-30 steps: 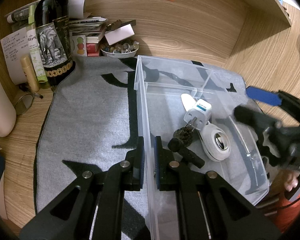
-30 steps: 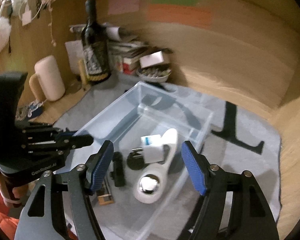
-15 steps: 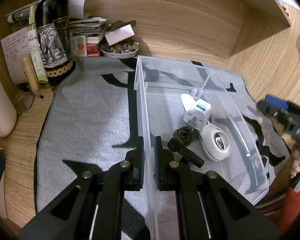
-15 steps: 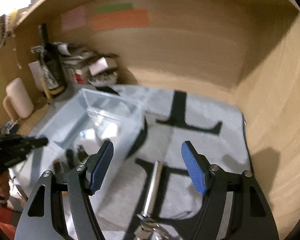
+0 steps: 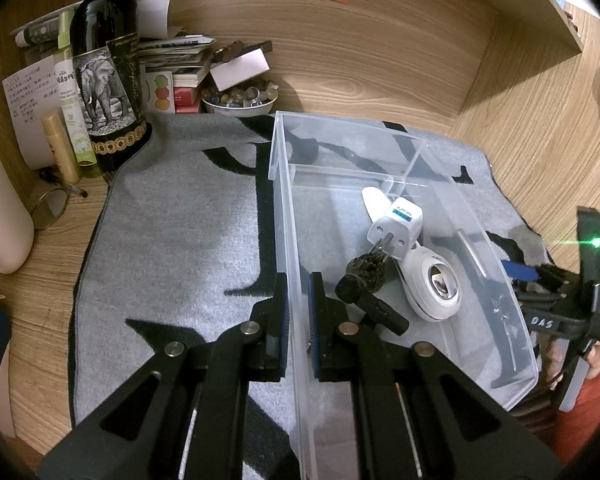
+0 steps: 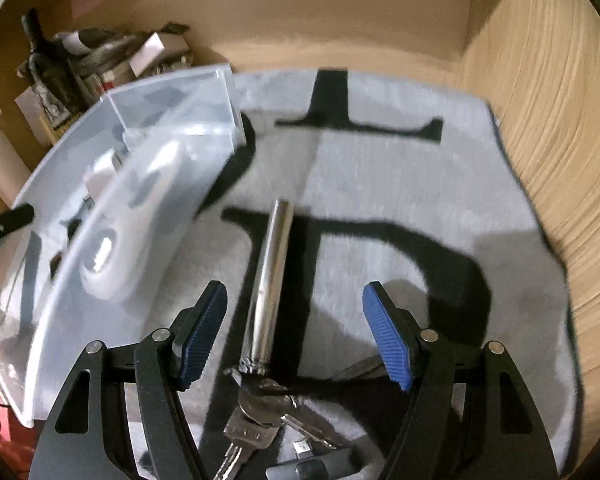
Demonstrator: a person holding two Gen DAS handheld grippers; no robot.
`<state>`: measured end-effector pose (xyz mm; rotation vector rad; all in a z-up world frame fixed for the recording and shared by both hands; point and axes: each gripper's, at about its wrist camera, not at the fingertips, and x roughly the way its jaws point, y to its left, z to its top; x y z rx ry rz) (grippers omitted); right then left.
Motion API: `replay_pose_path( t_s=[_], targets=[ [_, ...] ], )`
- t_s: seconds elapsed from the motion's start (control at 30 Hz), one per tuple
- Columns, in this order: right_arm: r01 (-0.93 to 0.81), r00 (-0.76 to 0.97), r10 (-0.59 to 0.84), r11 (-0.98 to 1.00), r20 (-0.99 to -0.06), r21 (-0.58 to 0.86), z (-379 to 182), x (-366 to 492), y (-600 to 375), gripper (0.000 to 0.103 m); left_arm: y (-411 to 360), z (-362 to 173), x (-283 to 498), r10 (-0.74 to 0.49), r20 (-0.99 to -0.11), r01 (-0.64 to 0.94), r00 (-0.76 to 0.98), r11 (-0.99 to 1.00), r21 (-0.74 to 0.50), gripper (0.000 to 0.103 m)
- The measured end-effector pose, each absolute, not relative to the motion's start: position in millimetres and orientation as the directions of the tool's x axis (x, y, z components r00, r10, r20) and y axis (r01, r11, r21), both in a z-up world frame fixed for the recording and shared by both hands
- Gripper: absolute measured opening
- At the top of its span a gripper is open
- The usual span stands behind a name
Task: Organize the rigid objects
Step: 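Grasp the silver metal rod upright with the right gripper and lift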
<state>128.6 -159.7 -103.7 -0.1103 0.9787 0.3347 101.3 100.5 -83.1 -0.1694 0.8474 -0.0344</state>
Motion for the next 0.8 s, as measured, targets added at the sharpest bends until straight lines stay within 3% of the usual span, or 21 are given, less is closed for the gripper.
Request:
replay_pose_path(
  t_s=[0.1,0.43,0.8],
  targets=[
    [-0.328,0.518,0.215,0.944,-0.828,0.041,-107.1,127.6,-158.3,0.064,100.7,-83.3,101.1,-0.098,-0.743,-0.037,0.662,0.986,-0.163,0.008],
    [-0.333,0.545,0.198,0.943,-0.815,0.007,-102.8,121.9,-161.4,0.015,100.7,-83.4,100.9,-0.099,-0.743,-0.036,0.662,0.986,-0.163,0.008],
    [-0.325,0.584,0.231,0.945,-0.778,0.036,-80.7,125.4,-159.9,0.014,100.7,-83.4,101.0,-0.098,-0.743,-0.037,0.662,0.986,-0.163,0.008]
  ],
)
